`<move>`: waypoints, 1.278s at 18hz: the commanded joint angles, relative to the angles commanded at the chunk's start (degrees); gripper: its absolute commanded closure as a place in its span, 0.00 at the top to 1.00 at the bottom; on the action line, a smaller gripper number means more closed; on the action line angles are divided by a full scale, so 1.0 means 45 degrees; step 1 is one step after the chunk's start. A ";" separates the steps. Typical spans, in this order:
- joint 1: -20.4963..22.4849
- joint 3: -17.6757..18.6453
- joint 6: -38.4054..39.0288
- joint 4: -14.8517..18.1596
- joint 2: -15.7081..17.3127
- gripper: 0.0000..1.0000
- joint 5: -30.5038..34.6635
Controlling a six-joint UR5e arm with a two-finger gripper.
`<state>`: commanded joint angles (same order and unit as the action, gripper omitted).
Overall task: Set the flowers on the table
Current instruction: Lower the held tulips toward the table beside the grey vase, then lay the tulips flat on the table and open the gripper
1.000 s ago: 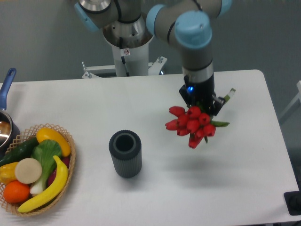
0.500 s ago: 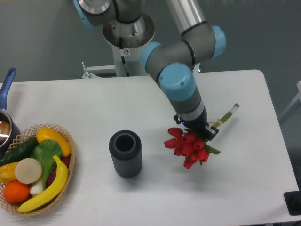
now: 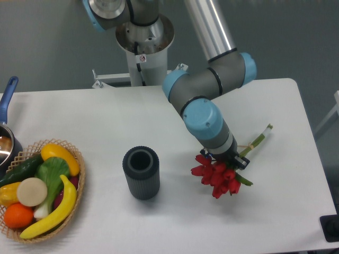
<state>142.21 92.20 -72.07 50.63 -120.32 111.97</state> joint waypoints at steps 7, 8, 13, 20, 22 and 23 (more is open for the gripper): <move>0.0000 -0.0156 0.0000 0.0000 -0.0450 0.45 0.0000; 0.0000 -0.0176 0.0000 0.0000 -0.0508 0.45 0.0000; 0.0020 -0.0254 -0.0117 0.0000 -0.0509 0.74 -0.0020; 0.0565 -0.0038 -0.0059 -0.0020 0.1499 1.00 -0.1694; 0.0955 -0.0039 -0.0059 0.0077 0.2339 1.00 -0.2672; 0.1034 0.0019 -0.0059 0.0155 0.2729 1.00 -0.2985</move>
<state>146.86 92.28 -72.33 51.32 -108.04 98.54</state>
